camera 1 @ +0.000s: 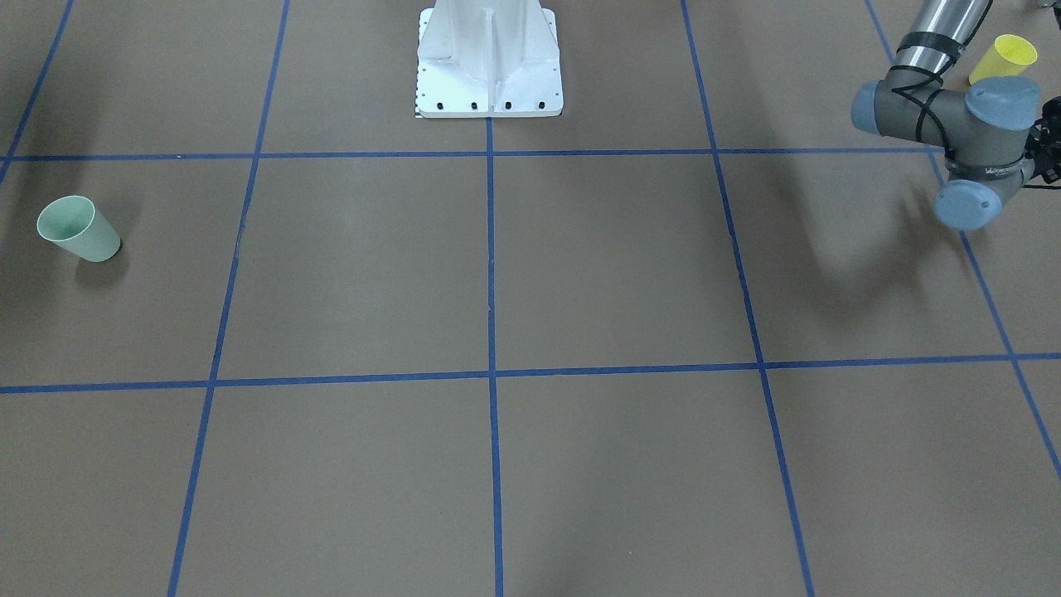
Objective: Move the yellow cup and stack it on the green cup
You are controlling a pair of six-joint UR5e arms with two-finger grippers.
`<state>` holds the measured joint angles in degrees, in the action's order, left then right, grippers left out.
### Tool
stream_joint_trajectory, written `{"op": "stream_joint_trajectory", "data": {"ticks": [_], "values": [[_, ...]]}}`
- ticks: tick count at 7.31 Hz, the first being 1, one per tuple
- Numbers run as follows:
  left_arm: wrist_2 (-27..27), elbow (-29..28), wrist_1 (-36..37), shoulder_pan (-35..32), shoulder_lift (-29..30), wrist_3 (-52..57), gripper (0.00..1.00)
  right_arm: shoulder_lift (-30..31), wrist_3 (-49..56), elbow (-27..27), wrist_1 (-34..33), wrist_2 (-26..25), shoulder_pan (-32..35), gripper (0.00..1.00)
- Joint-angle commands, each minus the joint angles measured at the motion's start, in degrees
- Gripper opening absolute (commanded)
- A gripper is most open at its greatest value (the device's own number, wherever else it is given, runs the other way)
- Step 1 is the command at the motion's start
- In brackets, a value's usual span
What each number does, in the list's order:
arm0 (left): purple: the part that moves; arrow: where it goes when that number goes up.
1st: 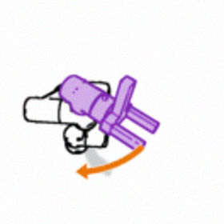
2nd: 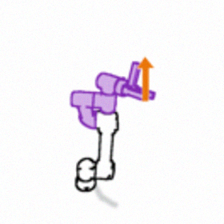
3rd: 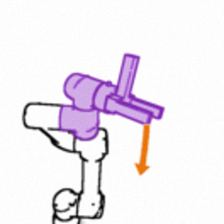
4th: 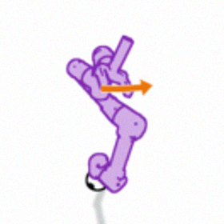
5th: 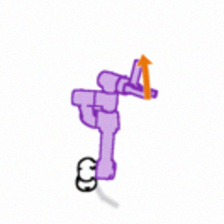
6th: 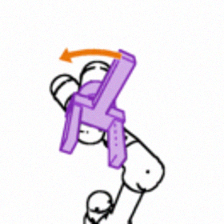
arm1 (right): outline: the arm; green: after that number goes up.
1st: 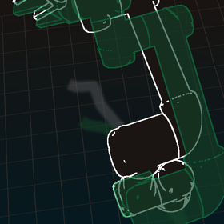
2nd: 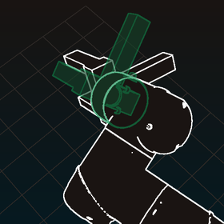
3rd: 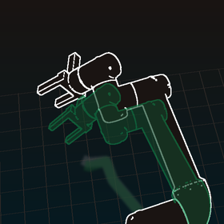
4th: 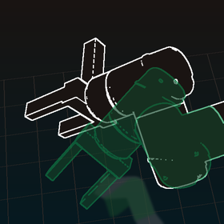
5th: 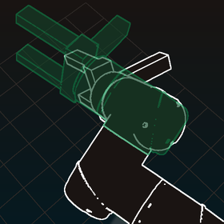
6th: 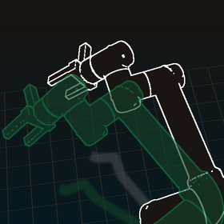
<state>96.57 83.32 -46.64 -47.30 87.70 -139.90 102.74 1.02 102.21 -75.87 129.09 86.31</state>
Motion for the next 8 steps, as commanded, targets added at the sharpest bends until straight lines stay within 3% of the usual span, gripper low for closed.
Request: {"op": "stream_joint_trajectory", "data": {"ticks": [1,4,8], "values": [[7.4,-6.2,0.2,0.2,-0.4,-3.6,0.99,0.0,0.1,0.4,0.1,1.1,0.0,1.00],[14.2,-7.7,0.2,0.4,-4.7,-3.3,0.99,-0.1,0.2,0.7,0.1,1.1,0.0,1.00],[19.5,-8.0,0.1,0.6,-5.5,-2.4,1.00,-0.1,0.2,1.1,0.1,1.7,0.0,1.00]]}}
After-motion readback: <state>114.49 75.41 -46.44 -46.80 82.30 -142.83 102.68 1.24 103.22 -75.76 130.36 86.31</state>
